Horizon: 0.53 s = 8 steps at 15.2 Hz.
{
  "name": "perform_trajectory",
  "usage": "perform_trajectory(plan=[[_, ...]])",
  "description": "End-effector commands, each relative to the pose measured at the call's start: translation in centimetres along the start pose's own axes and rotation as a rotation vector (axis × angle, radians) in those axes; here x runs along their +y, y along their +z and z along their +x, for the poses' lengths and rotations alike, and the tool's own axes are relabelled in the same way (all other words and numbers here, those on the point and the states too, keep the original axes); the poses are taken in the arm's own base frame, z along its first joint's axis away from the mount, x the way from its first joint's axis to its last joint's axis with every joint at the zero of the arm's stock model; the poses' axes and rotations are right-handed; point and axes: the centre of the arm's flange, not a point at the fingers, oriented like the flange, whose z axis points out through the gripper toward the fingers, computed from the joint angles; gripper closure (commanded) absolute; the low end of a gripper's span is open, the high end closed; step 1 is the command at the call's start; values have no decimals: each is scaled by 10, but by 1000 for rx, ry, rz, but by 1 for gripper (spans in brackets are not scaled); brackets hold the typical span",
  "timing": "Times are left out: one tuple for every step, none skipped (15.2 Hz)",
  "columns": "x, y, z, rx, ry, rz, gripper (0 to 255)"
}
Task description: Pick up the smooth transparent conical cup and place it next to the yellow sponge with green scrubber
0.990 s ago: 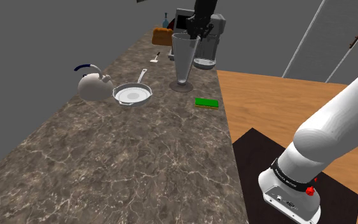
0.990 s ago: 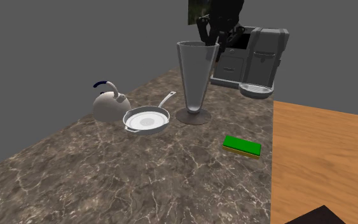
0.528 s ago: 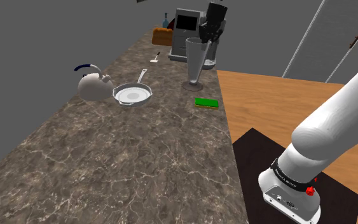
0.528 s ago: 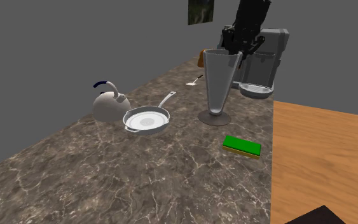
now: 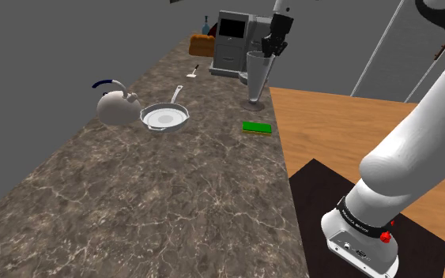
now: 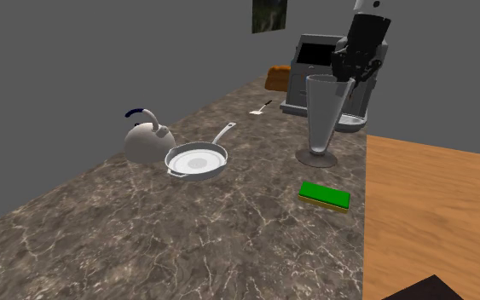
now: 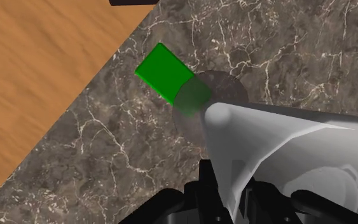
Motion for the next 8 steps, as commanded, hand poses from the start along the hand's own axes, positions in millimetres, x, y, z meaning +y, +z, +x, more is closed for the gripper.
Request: perform_trajectory(plan=[[27,2,3,2,-1,0,255],[39,3,5,2,-1,0,255],[52,5,8,2,-1,0,255],[65,6,10,2,-1,0,255],[78,8,12,2,-1,0,255],[91,9,15,2,-1,0,255],[104,10,17,2,-1,0,255],[117,12,20,2,-1,0,255]])
